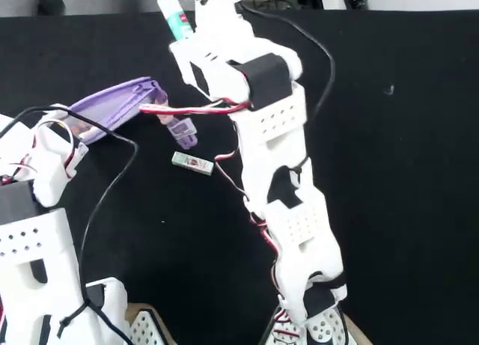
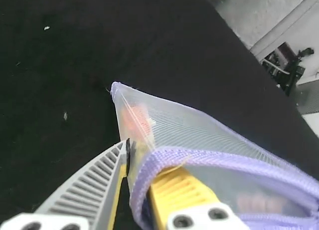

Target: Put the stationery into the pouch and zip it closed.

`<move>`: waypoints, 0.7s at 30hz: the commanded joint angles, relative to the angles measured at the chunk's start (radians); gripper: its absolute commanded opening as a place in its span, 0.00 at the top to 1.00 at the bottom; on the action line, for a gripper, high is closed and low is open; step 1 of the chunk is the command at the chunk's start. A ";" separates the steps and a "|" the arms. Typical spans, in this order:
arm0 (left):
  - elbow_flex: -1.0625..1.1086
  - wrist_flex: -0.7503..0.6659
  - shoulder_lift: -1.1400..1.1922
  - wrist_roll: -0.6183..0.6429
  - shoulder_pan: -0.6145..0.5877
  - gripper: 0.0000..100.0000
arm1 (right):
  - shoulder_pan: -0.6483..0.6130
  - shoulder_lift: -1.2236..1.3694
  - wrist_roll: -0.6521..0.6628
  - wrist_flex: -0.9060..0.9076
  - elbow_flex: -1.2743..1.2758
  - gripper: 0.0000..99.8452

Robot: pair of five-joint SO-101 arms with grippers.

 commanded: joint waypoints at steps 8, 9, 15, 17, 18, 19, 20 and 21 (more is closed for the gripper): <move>0.064 -0.081 -0.012 -0.015 0.013 0.97 | 0.011 -0.257 -0.009 0.055 -0.035 0.99; 0.065 -0.081 -0.012 -0.015 0.013 0.97 | 0.011 -0.269 -0.009 0.057 -0.030 0.99; 0.067 -0.081 -0.015 -0.015 0.013 0.97 | 0.011 -0.325 -0.011 0.057 0.024 0.99; 0.067 -0.081 -0.018 -0.015 0.013 0.97 | 0.005 -0.355 -0.011 0.057 0.056 0.99; 0.067 -0.081 -0.018 -0.015 0.013 0.97 | -0.006 -0.374 -0.011 0.057 0.073 0.99; 0.067 -0.081 -0.018 -0.015 0.013 0.97 | -0.014 -0.397 -0.011 0.057 0.097 0.99; 0.067 -0.081 -0.018 -0.015 0.013 0.97 | -0.025 -0.417 -0.011 0.057 0.127 0.99; 0.067 -0.081 -0.018 -0.015 0.013 0.97 | -0.038 -0.443 -0.011 0.057 0.159 0.99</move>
